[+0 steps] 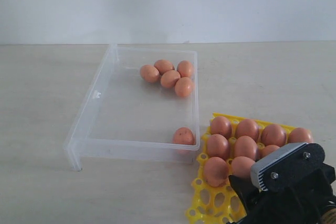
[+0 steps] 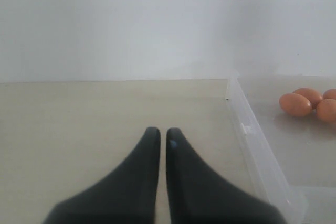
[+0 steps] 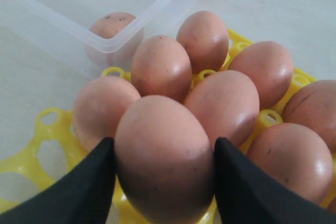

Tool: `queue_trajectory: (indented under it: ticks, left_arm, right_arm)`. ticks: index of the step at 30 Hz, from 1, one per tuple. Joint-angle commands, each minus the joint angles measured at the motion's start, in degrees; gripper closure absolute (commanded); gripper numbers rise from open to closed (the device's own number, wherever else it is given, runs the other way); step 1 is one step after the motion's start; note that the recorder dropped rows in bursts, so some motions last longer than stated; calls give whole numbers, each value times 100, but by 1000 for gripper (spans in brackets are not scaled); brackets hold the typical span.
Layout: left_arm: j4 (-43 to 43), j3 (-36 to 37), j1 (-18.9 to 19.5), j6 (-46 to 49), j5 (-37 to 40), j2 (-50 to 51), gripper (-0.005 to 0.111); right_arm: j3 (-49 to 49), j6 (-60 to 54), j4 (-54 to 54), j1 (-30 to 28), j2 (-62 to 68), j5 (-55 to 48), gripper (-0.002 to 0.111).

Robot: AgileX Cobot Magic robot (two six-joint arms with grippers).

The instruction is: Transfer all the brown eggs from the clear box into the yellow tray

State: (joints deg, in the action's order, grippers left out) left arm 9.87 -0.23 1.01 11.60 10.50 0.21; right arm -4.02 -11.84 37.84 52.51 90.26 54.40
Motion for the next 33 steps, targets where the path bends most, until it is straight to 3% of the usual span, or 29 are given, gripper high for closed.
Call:
queue_trajectory:
  ticks: [1, 8, 12, 14, 18, 19, 21, 22, 24, 28, 29, 33]
  left_arm:
    - [-9, 23, -36, 1, -25, -21, 103]
    - [-9, 23, -36, 1, -25, -21, 103]
    - [-9, 23, -36, 1, -25, -21, 103]
    - [-9, 23, -36, 1, -25, -21, 103]
    - [-9, 23, -36, 1, -25, -21, 103]
    - [-9, 23, -36, 1, -25, -21, 103]
    - [-9, 23, -36, 1, -25, -21, 103]
    - [-9, 23, -36, 1, -25, -21, 103]
    - [-9, 23, -36, 1, -25, -21, 103]
    - [-9, 23, -36, 1, -25, -21, 103]
    - [-9, 23, -36, 1, -25, -21, 103]
    - [-9, 23, -36, 1, -25, -21, 103]
  right_arm:
    - [36, -64, -14, -4, 27, 57, 57]
    - [36, -64, -14, -4, 27, 70, 55]
    - [36, -64, -1, -4, -226, 686, 55]
    - [36, 46, 199, -4, -653, 1556, 56]
    - [-550, 75, 658, -4, -2006, 1556, 58]
    - [-790, -136, 685, -4, -2190, 1265, 66]
    - [-1553, -1438, 978, -4, -2379, -668, 100]
    - [-2022, -2248, 1354, -4, -2351, -1640, 108]
    - [-3109, -4321, 2833, -4, -2163, -2900, 107]
    - [-4715, -8217, 5956, -107, -1728, -2851, 107]
    - [-5107, -9022, 6211, -201, -1560, -2782, 107]
    - [-5933, -9518, 6211, -392, -902, -2034, 107]
